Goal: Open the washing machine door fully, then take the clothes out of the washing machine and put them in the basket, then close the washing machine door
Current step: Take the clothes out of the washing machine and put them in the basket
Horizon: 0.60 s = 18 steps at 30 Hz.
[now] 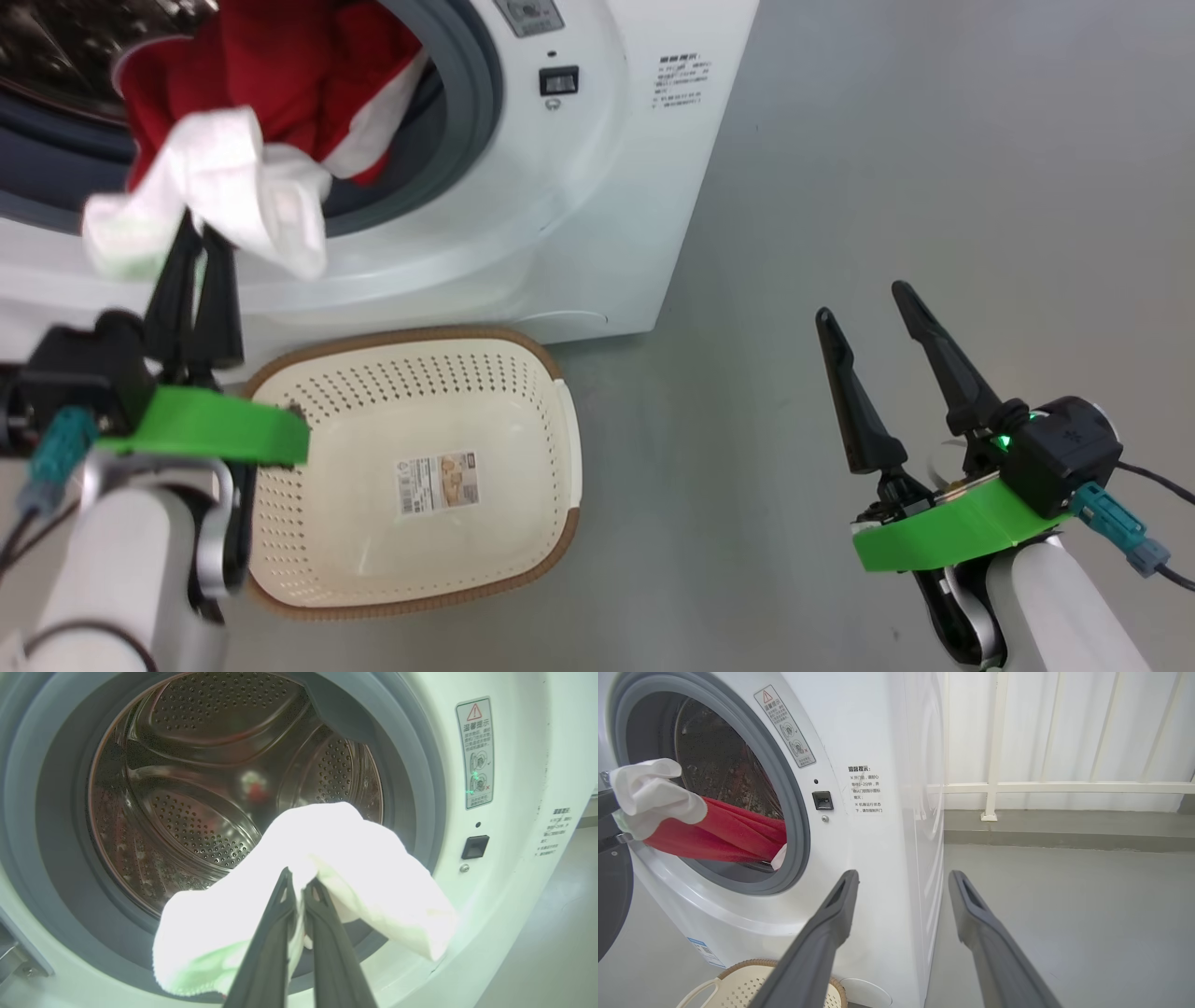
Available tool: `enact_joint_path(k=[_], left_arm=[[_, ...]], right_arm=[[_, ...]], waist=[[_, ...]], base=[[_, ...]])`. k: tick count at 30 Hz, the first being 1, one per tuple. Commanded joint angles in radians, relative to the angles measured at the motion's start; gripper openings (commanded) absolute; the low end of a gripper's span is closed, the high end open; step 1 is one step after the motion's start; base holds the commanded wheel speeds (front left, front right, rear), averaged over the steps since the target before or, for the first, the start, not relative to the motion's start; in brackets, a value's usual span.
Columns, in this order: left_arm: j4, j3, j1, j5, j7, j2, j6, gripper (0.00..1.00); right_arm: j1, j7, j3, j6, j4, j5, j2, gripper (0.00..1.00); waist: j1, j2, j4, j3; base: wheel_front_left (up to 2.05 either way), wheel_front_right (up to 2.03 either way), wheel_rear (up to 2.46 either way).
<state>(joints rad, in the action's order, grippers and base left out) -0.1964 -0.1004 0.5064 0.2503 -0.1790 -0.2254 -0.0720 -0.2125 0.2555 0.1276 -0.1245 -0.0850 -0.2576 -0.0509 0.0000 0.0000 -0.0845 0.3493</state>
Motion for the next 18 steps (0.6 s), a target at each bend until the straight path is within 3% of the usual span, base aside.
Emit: enact_joint_path(k=[1, 18], left_arm=[[0.071, 0.031, -0.034, 0.008, 0.014, -0.027, -0.015, 0.00], [0.411, 0.027, -0.280, 0.029, 0.134, -0.006, -0.091, 0.00]], right_arm=[[0.012, 0.006, 0.026, -0.006, 0.020, -0.017, 0.001, 1.00], [0.027, 0.006, 0.021, -0.006, 0.022, -0.013, 0.001, 1.00]], waist=[[0.0000, 0.0000, 0.006, -0.024], [0.0000, 0.0000, 0.035, -0.068]], base=[[0.00, 0.00, 0.00], [0.00, 0.00, 0.00]])
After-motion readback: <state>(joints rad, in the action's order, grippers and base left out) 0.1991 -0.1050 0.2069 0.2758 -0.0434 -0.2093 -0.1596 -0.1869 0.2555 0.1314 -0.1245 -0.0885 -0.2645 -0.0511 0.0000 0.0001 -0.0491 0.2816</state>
